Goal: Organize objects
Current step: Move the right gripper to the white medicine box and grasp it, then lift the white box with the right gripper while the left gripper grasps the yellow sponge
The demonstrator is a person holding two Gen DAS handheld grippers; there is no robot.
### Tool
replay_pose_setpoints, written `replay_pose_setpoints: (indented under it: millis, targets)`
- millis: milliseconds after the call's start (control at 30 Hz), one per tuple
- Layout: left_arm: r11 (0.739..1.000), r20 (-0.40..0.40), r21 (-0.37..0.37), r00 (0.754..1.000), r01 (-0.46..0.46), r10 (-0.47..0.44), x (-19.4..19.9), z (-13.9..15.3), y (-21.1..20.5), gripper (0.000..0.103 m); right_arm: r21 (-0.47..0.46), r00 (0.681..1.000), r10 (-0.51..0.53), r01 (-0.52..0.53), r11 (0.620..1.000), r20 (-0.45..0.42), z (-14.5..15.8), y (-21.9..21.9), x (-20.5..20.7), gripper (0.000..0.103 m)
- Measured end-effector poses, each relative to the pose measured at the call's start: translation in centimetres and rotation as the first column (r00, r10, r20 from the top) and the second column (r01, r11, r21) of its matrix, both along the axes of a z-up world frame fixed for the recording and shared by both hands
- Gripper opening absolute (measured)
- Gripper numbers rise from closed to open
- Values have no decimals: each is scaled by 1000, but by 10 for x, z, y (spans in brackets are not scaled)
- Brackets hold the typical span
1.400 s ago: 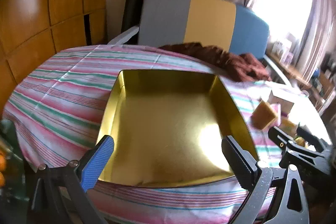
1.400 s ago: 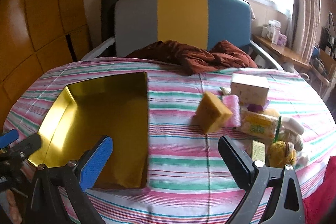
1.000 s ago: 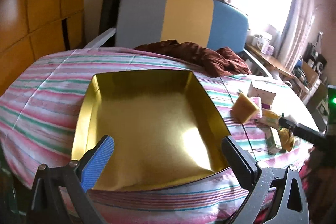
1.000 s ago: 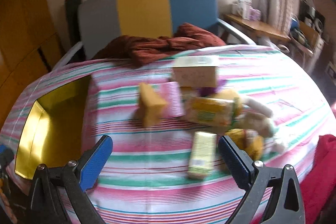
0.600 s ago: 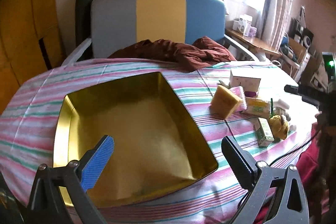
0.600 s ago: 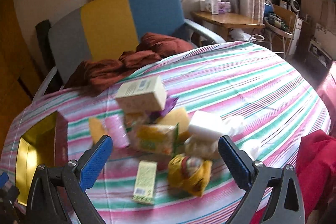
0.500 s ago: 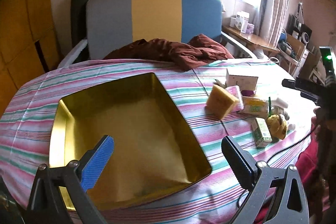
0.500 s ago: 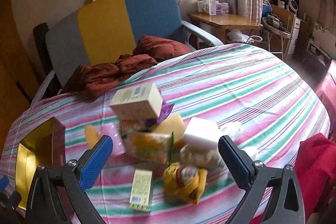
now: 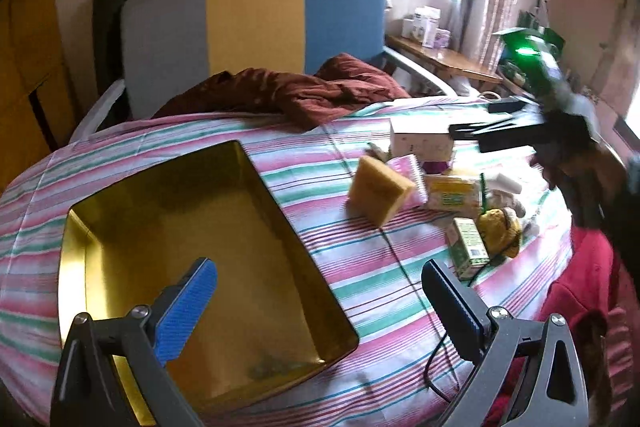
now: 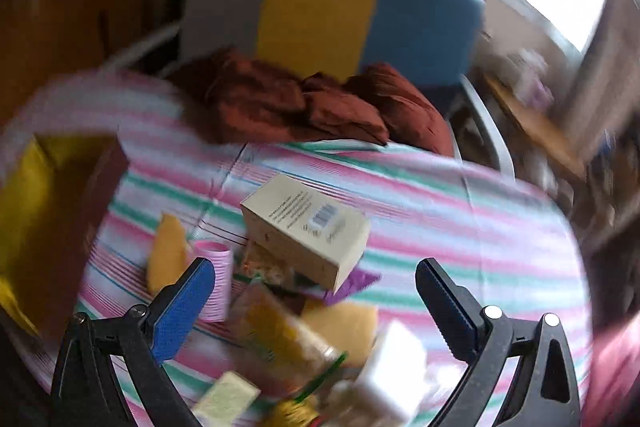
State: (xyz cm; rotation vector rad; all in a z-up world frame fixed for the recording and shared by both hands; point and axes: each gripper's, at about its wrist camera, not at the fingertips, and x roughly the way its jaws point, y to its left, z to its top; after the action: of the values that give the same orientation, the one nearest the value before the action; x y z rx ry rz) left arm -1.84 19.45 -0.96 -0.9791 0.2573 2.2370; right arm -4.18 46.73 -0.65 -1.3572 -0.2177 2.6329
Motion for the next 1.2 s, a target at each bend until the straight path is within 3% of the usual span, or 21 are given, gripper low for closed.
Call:
replay_pose_setpoints:
  millis: [67, 200, 400, 500, 600, 667, 767, 900, 1033, 1200]
  targets:
    - [1000, -4, 10, 1000, 16, -16, 1, 2, 1, 103, 68, 996, 71, -75, 995, 57, -4, -7, -19, 102]
    - [998, 19, 34, 999, 46, -47, -2, 1, 3, 103, 105, 959, 193, -218, 970, 206, -25, -16, -50, 102]
    - [997, 54, 38, 997, 60, -62, -11, -5, 6, 103, 170, 916, 208, -278, 945, 341, -57, -12, -85, 100]
    - [998, 71, 33, 996, 60, -62, -18, -8, 9, 103, 132, 908, 213, -275, 952, 360, -67, -8, -90, 72]
    - [997, 73, 36, 995, 62, -64, -23, -6, 15, 100, 110, 920, 217, -265, 958, 327, -66, -12, -80, 52]
    - [997, 93, 38, 993, 65, -68, -28, -7, 22, 90, 114, 933, 201, -244, 963, 298, -64, -18, -71, 51]
    - [997, 128, 38, 990, 60, -64, -35, -10, 33, 85, 96, 965, 129, -155, 983, 229, -57, -18, -55, 50]
    - [998, 160, 22, 985, 54, -57, -41, -15, 53, 81, -36, 996, 36, -33, 999, 81, -43, -11, -30, 50]
    - [999, 204, 3, 978, 47, -47, -49, -24, 71, 74, -171, 999, -36, 30, 985, -29, -43, -2, -13, 50]
    - [1000, 260, -12, 965, 29, -25, -67, -34, 93, 71, -241, 990, -91, 63, 968, -109, -35, 15, -3, 50]
